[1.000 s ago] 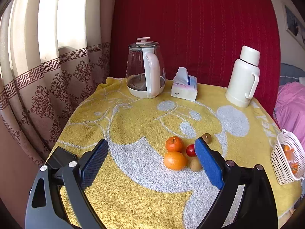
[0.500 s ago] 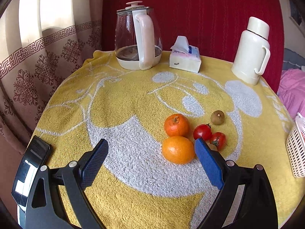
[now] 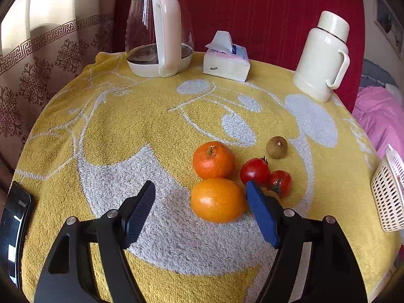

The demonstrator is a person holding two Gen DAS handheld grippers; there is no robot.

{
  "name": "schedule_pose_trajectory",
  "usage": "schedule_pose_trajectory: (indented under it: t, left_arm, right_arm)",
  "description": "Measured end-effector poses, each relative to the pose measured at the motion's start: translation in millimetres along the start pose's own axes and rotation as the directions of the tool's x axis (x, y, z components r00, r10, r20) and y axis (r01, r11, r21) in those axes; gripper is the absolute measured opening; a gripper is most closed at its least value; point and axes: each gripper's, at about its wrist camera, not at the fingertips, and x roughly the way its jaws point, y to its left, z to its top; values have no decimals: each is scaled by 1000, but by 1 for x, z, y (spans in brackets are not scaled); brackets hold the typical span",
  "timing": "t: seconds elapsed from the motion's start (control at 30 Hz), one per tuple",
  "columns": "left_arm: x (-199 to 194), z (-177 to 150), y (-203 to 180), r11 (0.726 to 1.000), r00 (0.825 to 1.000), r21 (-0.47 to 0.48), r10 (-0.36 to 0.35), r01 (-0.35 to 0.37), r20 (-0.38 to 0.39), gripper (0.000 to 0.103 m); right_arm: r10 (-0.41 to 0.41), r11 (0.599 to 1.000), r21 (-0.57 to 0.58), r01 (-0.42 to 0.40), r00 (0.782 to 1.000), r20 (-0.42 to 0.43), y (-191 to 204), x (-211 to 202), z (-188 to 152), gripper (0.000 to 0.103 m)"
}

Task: Organize fruits
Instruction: 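Close the left tool on the large orange while the right tool approaches the fruit, then move the right tool to a brown kiwi and close on it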

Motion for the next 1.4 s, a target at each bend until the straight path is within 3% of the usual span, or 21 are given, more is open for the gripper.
schedule_pose_trajectory:
  t: [0.13,0.3,0.57,1.0,1.13,1.4]
  left_arm:
    - [5,0,-4,999,999,17,-33,33,-13,56]
    - [2,-3,-6,998,998,26,-59,59,-5,47]
    - [-17,-12,13,997,997,-37,-68,68,21,46]
    - [-61,-22,38,999,992,-23,-45,48,118,46]
    - [-66,-19,43,1000,988,-15,0,2,153,47]
    - [-74,-14,58,999,985,-43,25,-18,171,46]
  right_arm:
    - [11,1000,-14,-12,1000,-19,4,4,-5,97]
    - [15,1000,-25,-16,999,-46,6,12,-9,97]
    - [17,998,-50,-22,995,-96,13,22,-19,97]
    - [43,987,-140,-74,975,-217,56,56,-27,96]
    - [54,979,-173,-104,960,-274,81,83,-25,85]
    - [111,981,-105,-162,920,-376,107,137,-16,64]
